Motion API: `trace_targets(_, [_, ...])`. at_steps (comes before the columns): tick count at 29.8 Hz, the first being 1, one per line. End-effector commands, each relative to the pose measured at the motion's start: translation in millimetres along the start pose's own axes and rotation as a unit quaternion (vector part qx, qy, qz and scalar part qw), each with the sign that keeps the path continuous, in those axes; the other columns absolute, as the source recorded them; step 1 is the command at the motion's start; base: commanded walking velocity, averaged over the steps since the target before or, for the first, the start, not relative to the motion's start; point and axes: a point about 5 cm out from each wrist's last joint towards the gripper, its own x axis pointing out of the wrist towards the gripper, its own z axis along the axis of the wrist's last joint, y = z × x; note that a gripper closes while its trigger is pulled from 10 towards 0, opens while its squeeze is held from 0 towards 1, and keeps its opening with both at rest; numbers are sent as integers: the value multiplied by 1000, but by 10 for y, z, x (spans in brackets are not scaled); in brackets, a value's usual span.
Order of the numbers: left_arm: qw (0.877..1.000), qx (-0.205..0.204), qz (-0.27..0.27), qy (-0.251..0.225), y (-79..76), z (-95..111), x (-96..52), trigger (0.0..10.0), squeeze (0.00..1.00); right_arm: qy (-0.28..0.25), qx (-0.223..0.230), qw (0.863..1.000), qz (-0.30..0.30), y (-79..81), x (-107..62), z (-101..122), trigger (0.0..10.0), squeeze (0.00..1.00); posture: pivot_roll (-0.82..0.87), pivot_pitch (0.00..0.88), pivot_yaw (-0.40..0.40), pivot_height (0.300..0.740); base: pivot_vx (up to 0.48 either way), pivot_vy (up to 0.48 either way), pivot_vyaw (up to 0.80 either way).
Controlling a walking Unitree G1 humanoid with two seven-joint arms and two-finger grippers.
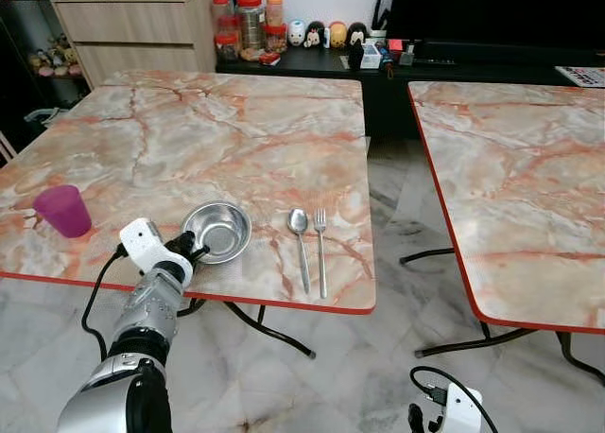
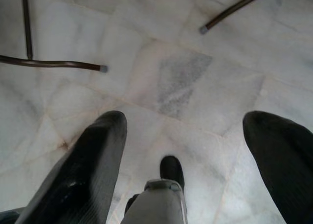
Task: Setting the table
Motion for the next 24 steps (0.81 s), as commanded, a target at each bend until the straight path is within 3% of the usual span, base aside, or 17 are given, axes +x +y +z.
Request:
trace_targets(1, [1000,2,-2,-18,46,65,-20,10000,0,1,-1,1000,1,0,-3,-10,10000,0,19,0,-8,740,0,0,0])
trace_targets(2, [1000,1,-5,-21,45,70,-23,10000,0,1,-1,1000,1,1,-3,-11,10000,0,18,0,-7,740,0,0,0])
trace_targets(3, [1000,-3,-8,-24,40,74,-25,0,0,1,-2,1000,1,1,-3,-12,10000,0,17,0,-7,740,0,0,0])
trace_targets(7, [999,3,-34,-32,-54,88,-18,0,0,1,-2,1000,2,5,-2,-8,10000,0,15,0,-6,740,0,0,0])
trace_targets(8, [999,-4,-37,-40,-75,113,-12,8784,0,1,-2,1000,2,4,-2,-8,10000,0,10,0,-4,740,0,0,0])
trace_targets(9, [998,-12,-40,-48,-90,142,-9,8784,0,0,-2,1000,2,2,-2,-8,10000,0,9,0,-4,740,0,0,0])
trace_targets(10, [997,-24,-46,-65,-105,209,-11,10000,0,0,-2,1000,1,-2,-2,-6,10000,0,9,0,-7,740,0,0,0])
trace_targets(15, [995,-27,-48,-84,-45,306,-43,10000,0,0,-2,1000,0,-8,-1,-1,10000,0,20,0,-12,740,0,0,0])
trace_targets(17, [994,-32,-39,-96,37,360,-78,10000,0,0,-3,1000,1,-6,0,1,10000,0,27,0,-14,740,0,0,0])
trace_targets(19, [992,-41,-11,-120,224,452,-156,10000,0,0,-3,1000,1,-2,0,1,10000,0,30,0,-15,740,0,0,0])
trace_targets(20, [992,-41,-11,-120,224,452,-156,10000,0,0,-3,1000,1,-2,0,1,10000,0,30,0,-15,740,0,0,0])
trace_targets(22, [986,-41,48,-156,553,578,-299,10000,0,1,-4,1000,3,10,0,-3,10000,0,49,0,-23,740,0,0,0])
trace_targets(23, [986,-41,48,-156,553,578,-299,10000,0,1,-4,1000,3,10,0,-3,10000,0,49,0,-23,740,0,0,0])
trace_targets(24, [976,-37,106,-186,866,674,-463,10000,0,1,-5,1000,3,16,-1,-6,10000,0,55,0,-24,740,0,0,0])
